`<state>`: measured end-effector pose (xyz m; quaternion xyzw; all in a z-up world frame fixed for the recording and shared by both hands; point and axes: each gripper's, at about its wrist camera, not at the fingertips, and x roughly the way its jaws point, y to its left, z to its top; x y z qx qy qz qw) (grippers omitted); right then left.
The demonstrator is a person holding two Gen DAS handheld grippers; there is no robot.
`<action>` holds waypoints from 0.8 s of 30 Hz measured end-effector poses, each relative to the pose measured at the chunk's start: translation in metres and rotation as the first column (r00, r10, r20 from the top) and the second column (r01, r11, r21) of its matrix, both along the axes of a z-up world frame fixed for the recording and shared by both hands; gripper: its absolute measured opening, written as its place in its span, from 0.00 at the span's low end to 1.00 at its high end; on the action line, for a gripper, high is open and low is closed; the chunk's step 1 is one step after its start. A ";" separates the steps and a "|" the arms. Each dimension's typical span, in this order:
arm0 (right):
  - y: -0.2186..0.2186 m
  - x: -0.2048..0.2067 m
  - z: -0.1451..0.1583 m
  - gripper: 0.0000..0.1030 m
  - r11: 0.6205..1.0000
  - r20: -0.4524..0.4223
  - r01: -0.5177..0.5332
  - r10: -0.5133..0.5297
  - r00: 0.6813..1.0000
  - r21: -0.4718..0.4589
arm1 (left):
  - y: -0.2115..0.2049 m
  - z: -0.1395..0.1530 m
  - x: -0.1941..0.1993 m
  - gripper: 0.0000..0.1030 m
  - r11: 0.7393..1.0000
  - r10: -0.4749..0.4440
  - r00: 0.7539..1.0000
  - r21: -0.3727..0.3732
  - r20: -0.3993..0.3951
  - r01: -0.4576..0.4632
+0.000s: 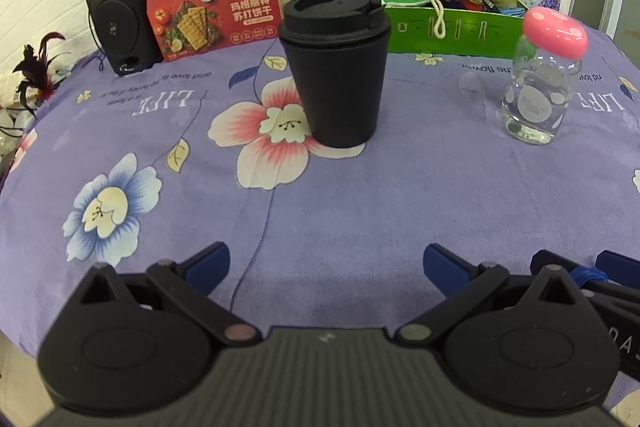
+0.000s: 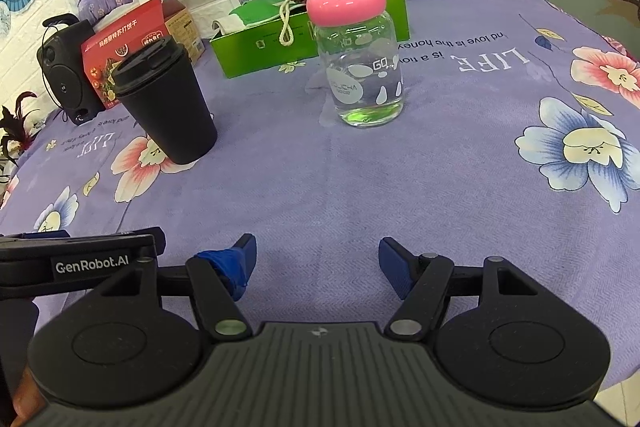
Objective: Organize soft objects
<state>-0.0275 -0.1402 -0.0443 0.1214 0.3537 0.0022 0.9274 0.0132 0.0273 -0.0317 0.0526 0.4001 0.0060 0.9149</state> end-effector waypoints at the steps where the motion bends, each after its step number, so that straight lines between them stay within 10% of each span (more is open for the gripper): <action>1: 0.000 0.000 0.000 0.52 1.000 0.001 0.001 -0.001 1.000 0.001 | 0.000 0.000 0.000 1.00 1.000 0.001 1.000 -0.002 -0.002 -0.001; 24: 0.000 0.001 -0.002 0.52 1.000 -0.008 0.005 -0.005 1.000 0.012 | 0.001 -0.002 0.003 1.00 1.000 0.008 1.000 -0.010 -0.017 -0.008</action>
